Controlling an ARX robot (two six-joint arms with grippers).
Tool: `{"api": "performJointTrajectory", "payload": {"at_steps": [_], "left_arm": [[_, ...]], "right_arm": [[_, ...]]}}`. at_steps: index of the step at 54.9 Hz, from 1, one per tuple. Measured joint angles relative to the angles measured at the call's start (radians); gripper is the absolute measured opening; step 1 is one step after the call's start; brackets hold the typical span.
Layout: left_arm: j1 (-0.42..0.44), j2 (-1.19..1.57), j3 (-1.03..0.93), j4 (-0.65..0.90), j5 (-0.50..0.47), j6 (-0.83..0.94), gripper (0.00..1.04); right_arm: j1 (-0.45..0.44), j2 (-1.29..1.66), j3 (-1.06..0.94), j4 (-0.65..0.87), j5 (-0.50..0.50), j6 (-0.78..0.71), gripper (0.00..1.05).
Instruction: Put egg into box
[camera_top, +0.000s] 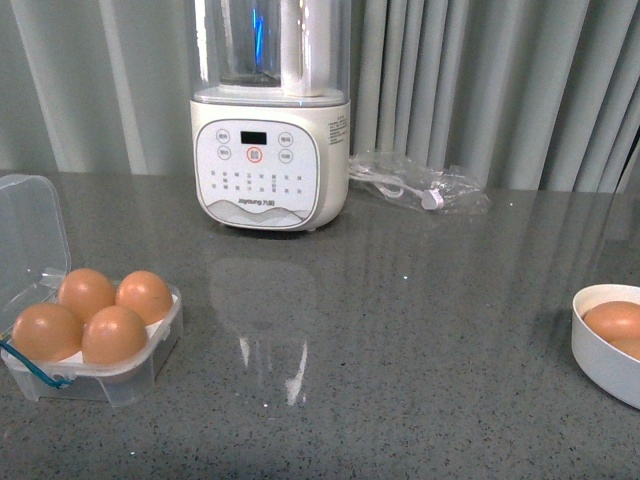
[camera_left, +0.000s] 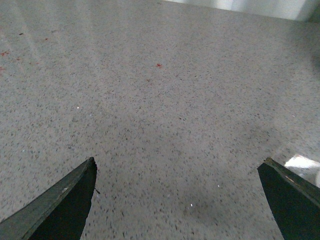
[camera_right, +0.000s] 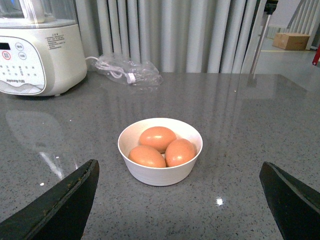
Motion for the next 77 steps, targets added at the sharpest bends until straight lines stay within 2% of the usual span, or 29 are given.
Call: {"api": "performJointTrajectory", "payload": {"at_steps": [16, 32, 45, 53, 63, 70, 77], "left_arm": [[0.025, 0.181, 0.167, -0.018, 0.021, 0.008, 0.98], [-0.006, 0.186, 0.169, -0.02, 0.026, 0.016, 0.98], [-0.129, 0.089, 0.131, -0.055, 0.035, 0.002, 0.98], [-0.277, -0.005, 0.092, -0.108, 0.035, -0.002, 0.98], [-0.403, -0.089, 0.069, -0.178, 0.063, -0.021, 0.98], [-0.426, -0.131, 0.069, -0.216, 0.087, -0.035, 0.98], [-0.425, -0.184, 0.067, -0.24, 0.062, -0.028, 0.98]], "right_arm": [[0.0, 0.0, 0.0, 0.0, 0.0, 0.0, 0.97], [0.0, 0.0, 0.0, 0.0, 0.0, 0.0, 0.97], [0.0, 0.0, 0.0, 0.0, 0.0, 0.0, 0.97], [0.0, 0.0, 0.0, 0.0, 0.0, 0.0, 0.97], [0.0, 0.0, 0.0, 0.0, 0.0, 0.0, 0.97], [0.0, 0.0, 0.0, 0.0, 0.0, 0.0, 0.97], [0.0, 0.0, 0.0, 0.0, 0.0, 0.0, 0.97]]}}
